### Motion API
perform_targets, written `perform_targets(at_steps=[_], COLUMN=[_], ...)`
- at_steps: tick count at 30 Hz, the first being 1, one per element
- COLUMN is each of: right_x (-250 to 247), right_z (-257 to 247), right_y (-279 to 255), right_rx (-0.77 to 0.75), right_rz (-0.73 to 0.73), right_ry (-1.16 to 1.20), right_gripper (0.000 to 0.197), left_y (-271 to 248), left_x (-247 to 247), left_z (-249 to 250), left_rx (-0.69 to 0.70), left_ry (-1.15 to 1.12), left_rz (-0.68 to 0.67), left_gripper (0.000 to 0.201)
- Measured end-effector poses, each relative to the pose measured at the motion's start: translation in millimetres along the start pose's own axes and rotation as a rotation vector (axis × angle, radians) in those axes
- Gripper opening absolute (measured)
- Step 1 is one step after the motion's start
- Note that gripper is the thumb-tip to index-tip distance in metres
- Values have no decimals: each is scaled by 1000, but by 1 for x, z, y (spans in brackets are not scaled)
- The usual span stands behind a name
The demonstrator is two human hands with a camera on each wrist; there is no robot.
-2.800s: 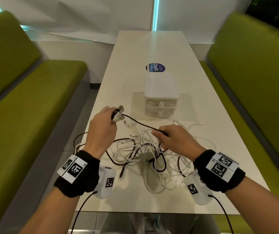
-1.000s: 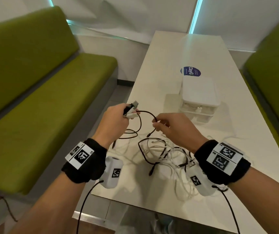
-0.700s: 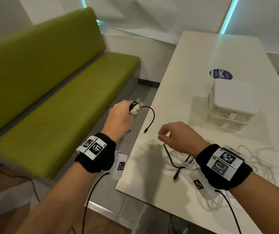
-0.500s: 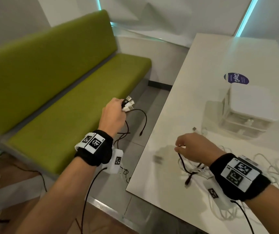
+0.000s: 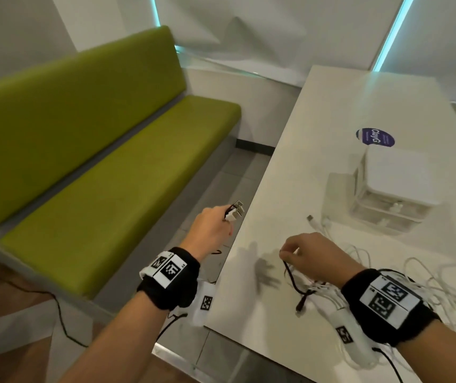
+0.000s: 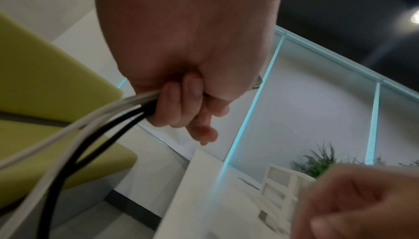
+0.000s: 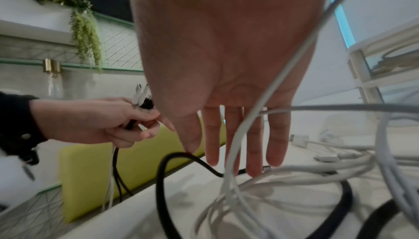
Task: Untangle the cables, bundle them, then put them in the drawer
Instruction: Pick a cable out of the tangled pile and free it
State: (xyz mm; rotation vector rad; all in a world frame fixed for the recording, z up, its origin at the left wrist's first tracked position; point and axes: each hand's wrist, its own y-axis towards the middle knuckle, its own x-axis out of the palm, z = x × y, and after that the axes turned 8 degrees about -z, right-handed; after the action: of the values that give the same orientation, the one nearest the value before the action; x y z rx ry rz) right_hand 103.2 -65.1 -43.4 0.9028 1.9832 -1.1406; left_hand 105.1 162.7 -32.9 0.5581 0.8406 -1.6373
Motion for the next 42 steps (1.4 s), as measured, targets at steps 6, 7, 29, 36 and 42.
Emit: perform_targets(at_steps=[6, 7, 29, 36, 42], right_x=[-25, -27, -31, -24, -15], right_z=[19, 24, 51, 36, 28], right_y=[1, 3, -18, -53, -66], right_rx=[54, 84, 167, -70, -239], right_rz=[170, 191, 498, 628, 631], right_ry=[39, 30, 100, 488, 796], right_gripper=[22, 22, 18, 15, 14], left_y=[14, 17, 34, 11, -5], left_x=[31, 36, 109, 110, 105], left_z=[39, 47, 102, 127, 131], left_rx=[145, 166, 34, 62, 84], left_ry=[-14, -16, -558, -995, -1250], left_rz=[-39, -40, -95, -150, -271], left_gripper=[26, 25, 51, 50, 54])
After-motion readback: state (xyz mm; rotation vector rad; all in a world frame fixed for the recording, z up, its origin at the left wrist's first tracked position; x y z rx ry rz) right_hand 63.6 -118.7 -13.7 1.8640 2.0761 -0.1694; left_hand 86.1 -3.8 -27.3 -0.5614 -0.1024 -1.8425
